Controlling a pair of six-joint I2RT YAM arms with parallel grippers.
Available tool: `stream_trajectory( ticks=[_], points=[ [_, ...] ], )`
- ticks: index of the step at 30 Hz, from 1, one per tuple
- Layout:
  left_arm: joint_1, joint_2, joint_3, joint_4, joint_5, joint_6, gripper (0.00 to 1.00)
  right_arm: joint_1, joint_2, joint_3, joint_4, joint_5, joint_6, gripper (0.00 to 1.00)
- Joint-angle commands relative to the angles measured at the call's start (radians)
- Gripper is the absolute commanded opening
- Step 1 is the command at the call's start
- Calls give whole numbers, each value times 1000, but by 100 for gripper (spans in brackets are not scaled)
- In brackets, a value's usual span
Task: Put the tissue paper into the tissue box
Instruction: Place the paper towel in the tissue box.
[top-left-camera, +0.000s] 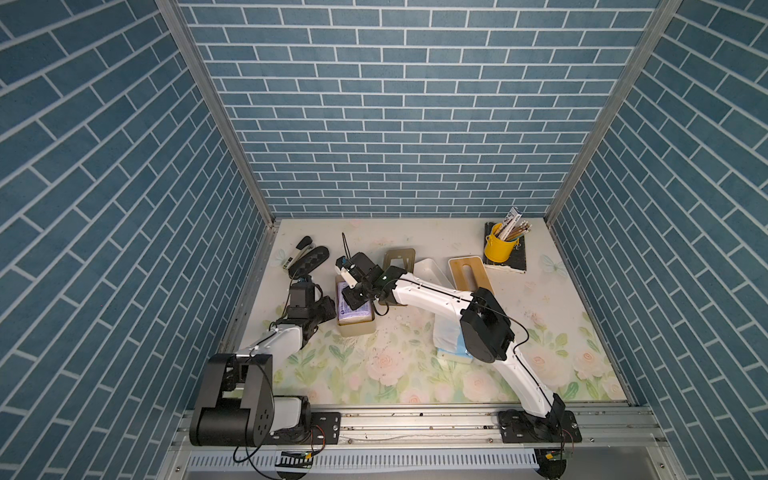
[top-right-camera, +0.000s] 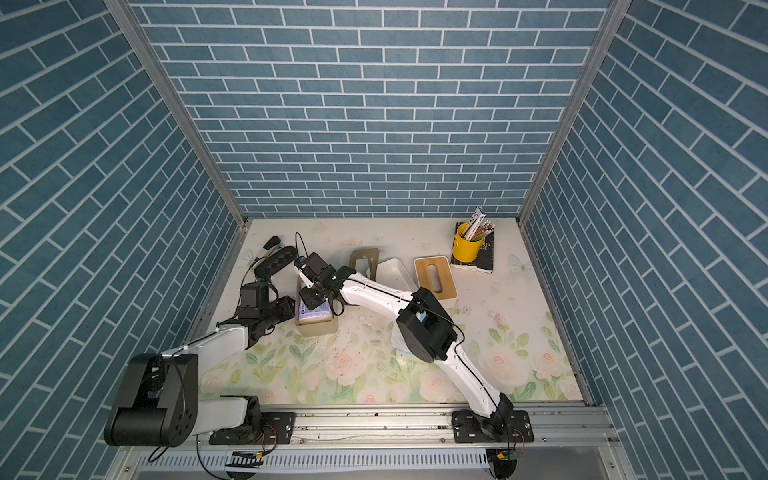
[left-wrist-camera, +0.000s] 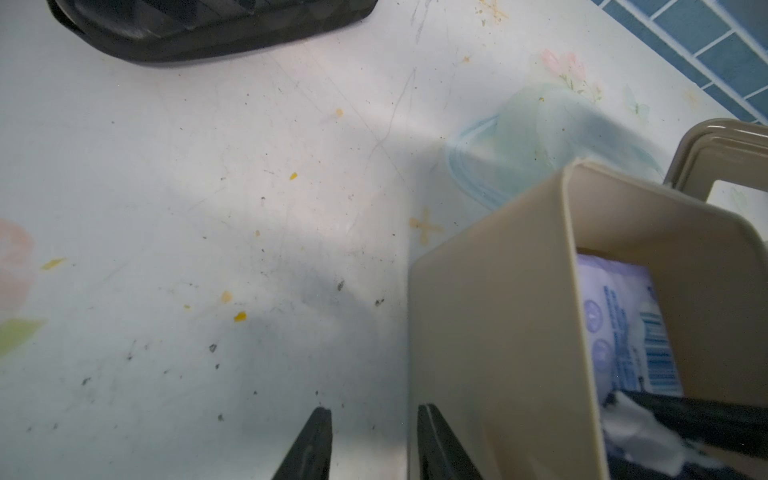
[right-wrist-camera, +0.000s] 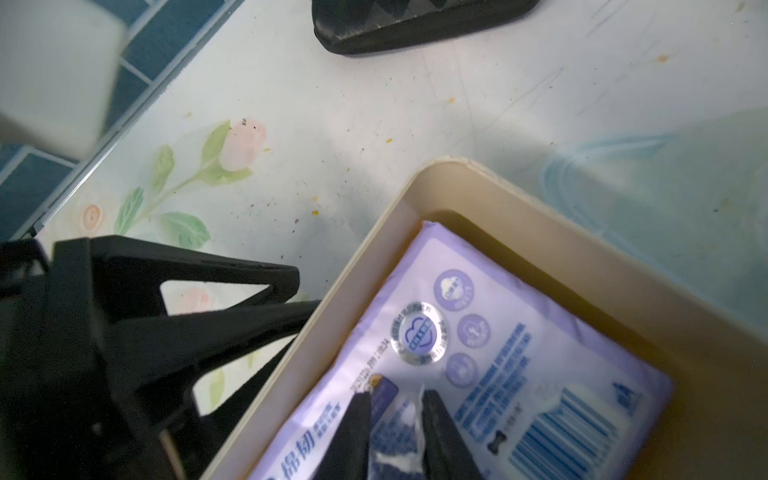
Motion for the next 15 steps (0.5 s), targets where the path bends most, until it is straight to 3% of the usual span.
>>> stream_trajectory(
  ticks=[1, 7, 15],
  points=[
    [-15, 3, 0, 12, 5, -7, 39, 13, 41, 38, -57, -13, -14, 26],
    [-17, 17, 3, 22, 4, -7, 39, 15, 18, 12, -74, 4, -26, 26],
    [-31, 33, 4, 48, 11, 0, 46, 9, -277, -151, -16, 177, -66, 44]
  ],
)
